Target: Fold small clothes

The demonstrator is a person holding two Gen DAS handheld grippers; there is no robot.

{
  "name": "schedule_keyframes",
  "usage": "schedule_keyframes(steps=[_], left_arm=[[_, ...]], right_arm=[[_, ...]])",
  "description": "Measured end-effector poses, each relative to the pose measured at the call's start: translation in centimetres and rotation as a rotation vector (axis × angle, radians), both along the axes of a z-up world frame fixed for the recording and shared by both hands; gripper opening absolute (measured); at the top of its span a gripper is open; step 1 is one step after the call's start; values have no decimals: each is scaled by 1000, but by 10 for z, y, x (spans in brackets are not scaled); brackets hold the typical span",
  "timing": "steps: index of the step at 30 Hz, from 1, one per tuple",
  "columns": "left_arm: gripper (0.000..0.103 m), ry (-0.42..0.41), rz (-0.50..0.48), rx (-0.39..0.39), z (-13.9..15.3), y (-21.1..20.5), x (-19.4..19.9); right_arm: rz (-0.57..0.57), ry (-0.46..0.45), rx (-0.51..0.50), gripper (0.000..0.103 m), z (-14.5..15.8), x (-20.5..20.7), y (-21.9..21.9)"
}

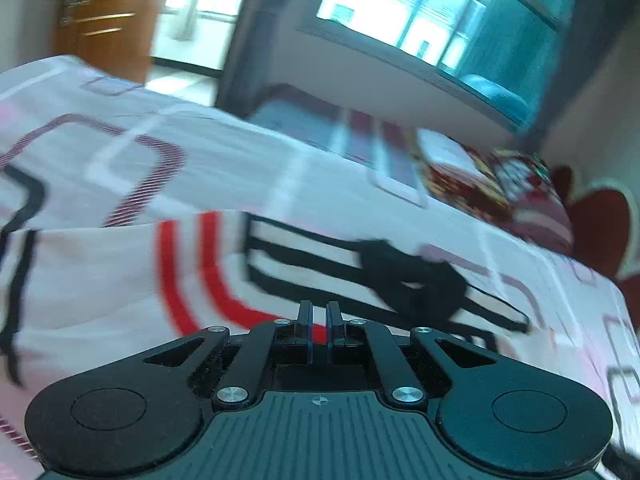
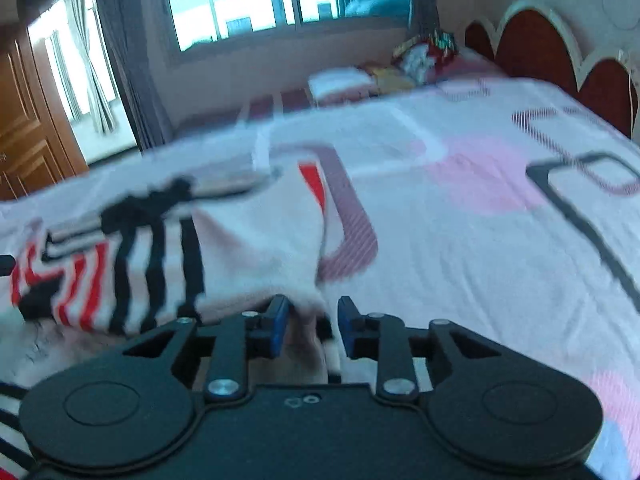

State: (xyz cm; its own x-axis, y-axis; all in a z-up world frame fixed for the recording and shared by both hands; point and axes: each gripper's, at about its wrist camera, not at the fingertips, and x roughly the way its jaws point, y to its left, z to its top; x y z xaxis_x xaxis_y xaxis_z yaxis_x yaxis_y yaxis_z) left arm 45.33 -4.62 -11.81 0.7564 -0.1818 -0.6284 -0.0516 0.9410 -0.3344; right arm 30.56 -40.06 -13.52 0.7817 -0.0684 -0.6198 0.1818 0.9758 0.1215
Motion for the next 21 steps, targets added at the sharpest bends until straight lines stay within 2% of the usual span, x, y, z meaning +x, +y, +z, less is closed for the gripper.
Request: schedule_keyframes(steps=[3,6,8,12,14,15,16,18,21], left_arm=[[4,38,-62,0,-10,-24,11],[4,92,-93,46,-33,-43,21],[4,114,-79,61,-46,-46,27],[4,79,-85,96,-51,-49,20],[4,70,-96,126,-53,-51,17],[4,67,-103,127,-53,-51,16],[4,71,-103,119,-53,-50,18],[4,92,-92,89,-52,-45,19],[4,106,-64,90,-47,-42,17]], right_arm=[[27,-8,4,29,6,29,2],[39,-25,28,33,9,62,4],[74,-7,-4,34,5,88,12],[115,24,-58,33,-11,129,28],[113,48,-151,31,-22,143,31],[98,73,-211,32,-30,147,30],[93,59,-226,36,-35,148,25],[78,46,-181,39,-36,147,12],[44,47,-199,39,-34,143,15]])
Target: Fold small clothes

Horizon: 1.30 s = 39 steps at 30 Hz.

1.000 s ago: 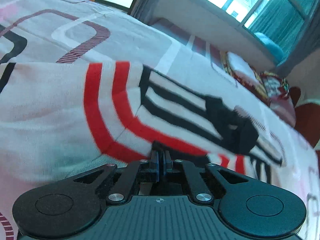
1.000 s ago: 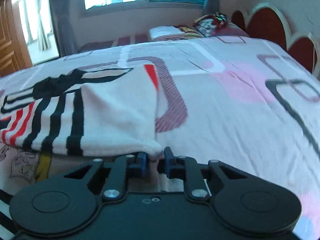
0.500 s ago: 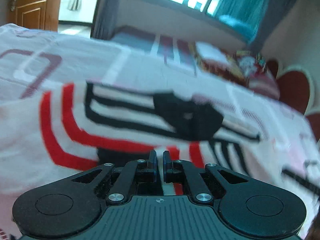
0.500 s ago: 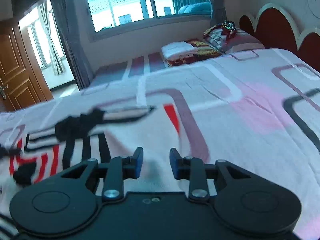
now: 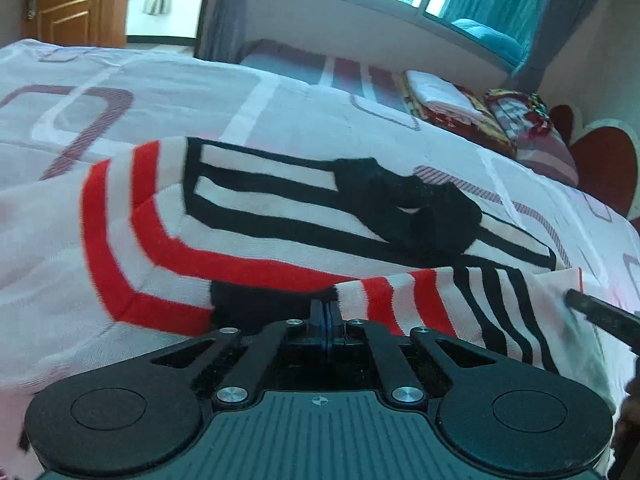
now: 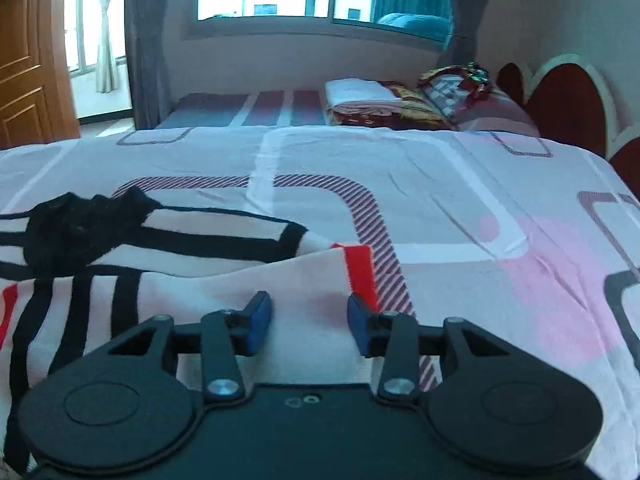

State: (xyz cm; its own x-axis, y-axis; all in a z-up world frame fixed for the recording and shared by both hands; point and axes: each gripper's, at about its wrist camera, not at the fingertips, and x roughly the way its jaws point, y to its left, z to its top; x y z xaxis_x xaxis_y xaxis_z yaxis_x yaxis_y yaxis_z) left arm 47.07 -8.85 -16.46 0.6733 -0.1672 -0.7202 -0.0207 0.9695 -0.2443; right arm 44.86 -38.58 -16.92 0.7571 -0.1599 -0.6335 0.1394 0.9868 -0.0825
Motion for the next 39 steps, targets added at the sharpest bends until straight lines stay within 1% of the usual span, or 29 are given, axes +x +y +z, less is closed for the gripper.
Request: schedule_keyframes(steps=[1,2,3,4,5,6,7,8,9,10,11,12,13,15,16,17,18,19,20,21,22,23,25,27,29,30,35,39], left_arm=[[4,-13,-3,22,2,-3,-2],[4,-27,-9,46,3,-6,-2],[4,-18,-10,55,1,-7,0],[4,-5,-3,46,-4,-5,2],[4,-13,10,23,-5,0,2],[4,-6,12,16,-5,3,2],[4,4,7,18,-2,5,1],[4,12,0,22,1,6,0],[4,19,-2,25,4,7,-2],[4,32,0,23,6,9,-4],[4,54,8,9,9,13,-7],[4,73,19,-7,10,17,-10],[5,89,33,-21,11,21,-13],[5,108,57,-22,15,29,-22],[8,115,71,-16,17,33,-27],[14,125,90,-16,20,38,-33],[53,129,114,-18,23,44,-40],[102,121,152,-10,27,52,-49],[99,73,201,12,31,58,-60],[103,19,231,27,34,64,-69],[103,-25,252,39,37,71,-78],[103,-29,268,50,38,78,-81],[103,-5,287,47,35,94,-85],[103,0,314,51,32,111,-91],[103,16,366,54,26,135,-97],[103,24,392,42,24,148,-101],[103,65,578,-47,6,219,-125],[103,60,744,-116,-11,277,-141]], right_arm=[[-27,-9,5,37,6,-5,2],[-17,-31,14,37,11,-10,7],[28,-49,28,37,16,-14,16],[76,-52,23,38,17,-18,28],[121,-47,8,39,15,-20,40],[147,-26,-12,39,11,-20,48],[148,13,-43,39,2,-16,51],[137,25,-49,39,-5,-16,48],[129,16,-29,39,-4,-19,43],[109,26,-22,40,0,-19,43],[95,28,-10,42,7,-23,44],[104,9,28,43,13,-29,46],[124,-10,82,49,19,-37,49],[160,-22,149,58,28,-52,57],[186,-26,171,58,31,-58,63],[210,-27,183,58,32,-65,71],[233,-26,192,58,34,-71,78],[252,-25,202,58,36,-75,84],[273,-25,220,58,37,-81,90],[293,-25,235,59,39,-85,96],[312,-23,243,59,40,-89,103],[332,-21,249,59,43,-92,110],[368,-20,250,59,48,-94,122],[395,-13,254,59,50,-93,135],[421,-12,252,59,52,-93,150],[429,-12,248,59,53,-92,156],[465,2,226,59,48,-85,190],[481,19,240,58,41,-77,211]])
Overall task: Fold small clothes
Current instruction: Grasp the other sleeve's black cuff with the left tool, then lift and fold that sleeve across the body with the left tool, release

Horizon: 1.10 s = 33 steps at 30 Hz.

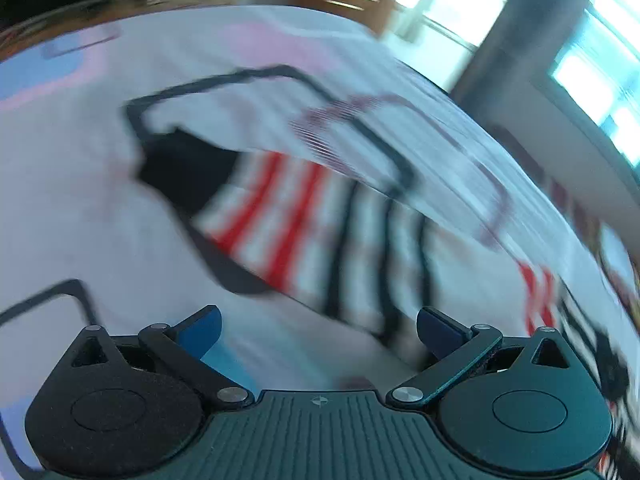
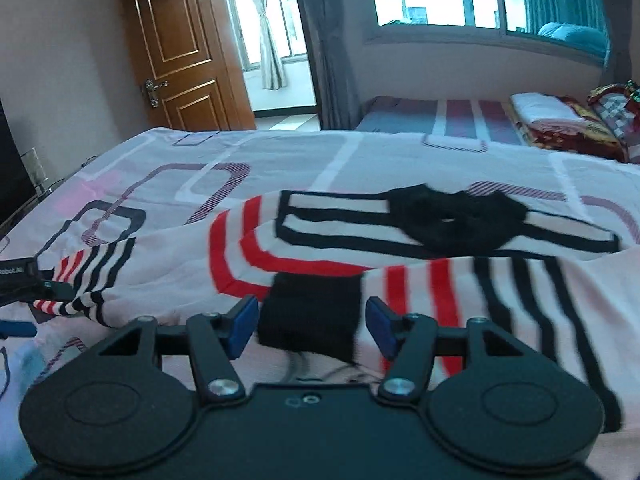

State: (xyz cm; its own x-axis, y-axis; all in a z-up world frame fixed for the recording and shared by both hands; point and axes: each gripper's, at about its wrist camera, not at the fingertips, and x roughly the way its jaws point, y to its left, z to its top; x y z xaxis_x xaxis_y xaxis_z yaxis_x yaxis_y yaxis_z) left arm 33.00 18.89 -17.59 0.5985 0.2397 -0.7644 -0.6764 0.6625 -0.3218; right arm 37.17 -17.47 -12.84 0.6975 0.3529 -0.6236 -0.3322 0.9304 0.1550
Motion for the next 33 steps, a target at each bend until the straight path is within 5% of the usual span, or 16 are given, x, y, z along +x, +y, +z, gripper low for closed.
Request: schedule_keyframes(steps=[4,8,11,12,13,14,19,22,25,27,33], left_arm=[[103,-47,74,-116,-25,43,4],[102,-132,92,-124,-33,54,17],[76,-177,121,-116,-35,61,29],[58,-179,134,-120,-35,63,32],[28,-190,145,-145,-37,68,35],[15,-190,150,-185,-37,74,36],[13,-236,138,-213,-28,71,34],[13,-289,49,-175,-3,54,41],[13,-357,-111,-131,30,22,62],[13,-392,-227,-120,48,-8,80],[13,-426,-640,-156,78,-153,127]], right_arm=[[17,7,-24,58,-9,7,19],[12,24,-35,58,-18,14,28],[2,27,-37,58,-21,17,31],[-3,26,-42,58,-22,18,31],[-7,24,-44,58,-22,19,31],[-13,20,-45,58,-22,19,30],[-45,-7,-56,58,-16,21,24],[-69,-37,-106,57,-15,21,23],[-60,38,-208,56,-41,27,27],[-39,-10,-244,55,-45,22,31],[-135,-15,-18,52,-11,11,-14]])
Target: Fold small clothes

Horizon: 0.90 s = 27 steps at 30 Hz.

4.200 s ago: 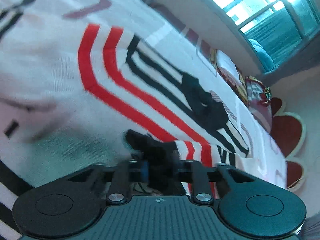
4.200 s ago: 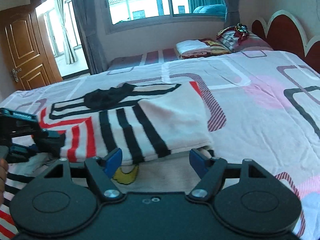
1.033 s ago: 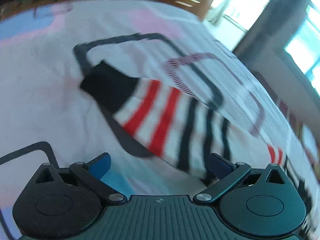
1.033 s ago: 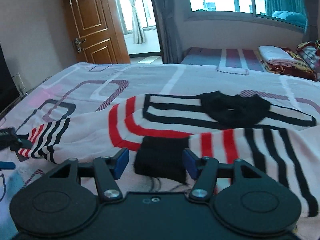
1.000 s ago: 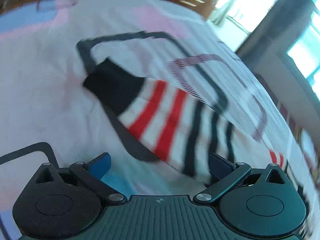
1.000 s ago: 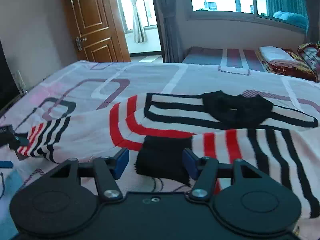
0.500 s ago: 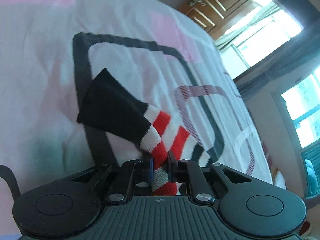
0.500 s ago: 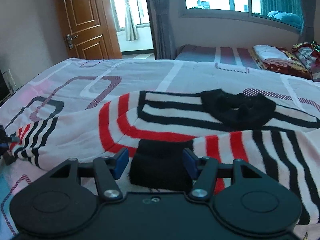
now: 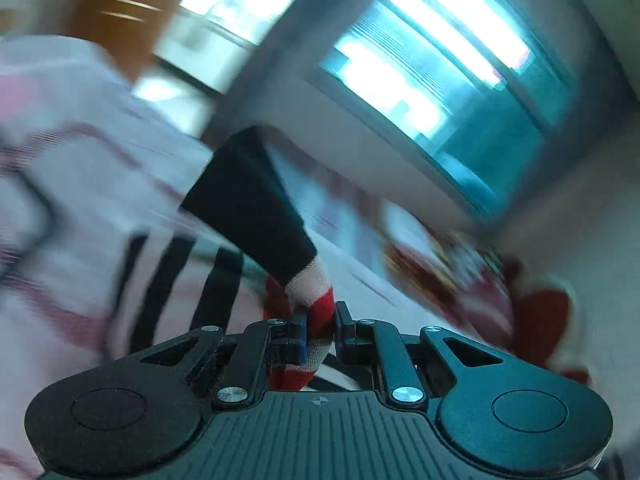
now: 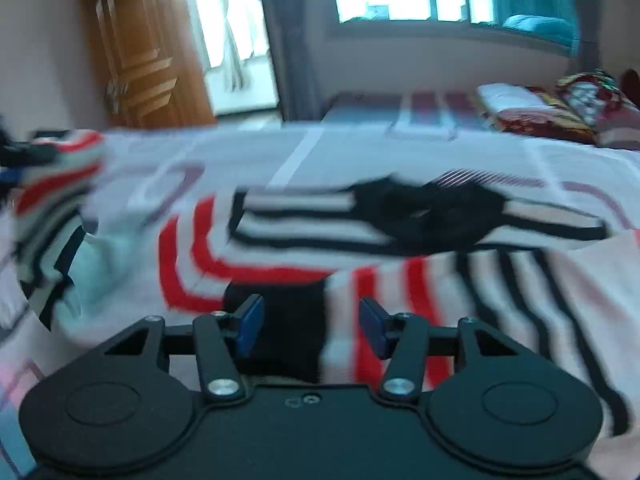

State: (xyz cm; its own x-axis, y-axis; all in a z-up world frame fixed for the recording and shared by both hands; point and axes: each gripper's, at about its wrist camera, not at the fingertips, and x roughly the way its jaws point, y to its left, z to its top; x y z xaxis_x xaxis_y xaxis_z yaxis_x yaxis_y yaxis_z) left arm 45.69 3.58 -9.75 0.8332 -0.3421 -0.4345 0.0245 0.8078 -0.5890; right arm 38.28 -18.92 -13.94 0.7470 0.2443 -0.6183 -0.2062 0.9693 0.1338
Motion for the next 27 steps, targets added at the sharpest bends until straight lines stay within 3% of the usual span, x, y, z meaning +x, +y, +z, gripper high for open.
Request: schedule_keyframes(steps=[3,7,9,14,15,17,18,19,21,25,27], left_arm=[[13,31,-190,53,-12,-84,12],[13,158,-339,238,-44,-165,16],[13,195,-359,279,-46,-179,10],[14,83,-356,303,-8,-172,-15],[18,90,-330,308,-2,-164,-15],[61,120,-247,325,3,-143,-11],[92,116,-188,345,3,-130,-10],[98,92,-128,364,2,-119,-15],[98,81,-47,420,-1,-94,-18],[98,157,53,477,-21,-55,-22],[98,199,74,468,-35,-41,-21]], right_arm=[[-56,-21,24,53,15,-13,-37],[-147,3,23,58,16,-28,-92],[-187,38,40,58,9,-36,-115],[-260,61,113,62,1,-54,-150],[-265,64,141,63,0,-54,-153],[-256,52,192,64,4,-56,-159],[-247,50,203,65,6,-54,-159],[-240,52,215,66,7,-51,-159],[-235,68,241,66,4,-42,-159],[-262,139,292,65,-8,-26,-156],[-269,151,368,64,-14,-24,-158]])
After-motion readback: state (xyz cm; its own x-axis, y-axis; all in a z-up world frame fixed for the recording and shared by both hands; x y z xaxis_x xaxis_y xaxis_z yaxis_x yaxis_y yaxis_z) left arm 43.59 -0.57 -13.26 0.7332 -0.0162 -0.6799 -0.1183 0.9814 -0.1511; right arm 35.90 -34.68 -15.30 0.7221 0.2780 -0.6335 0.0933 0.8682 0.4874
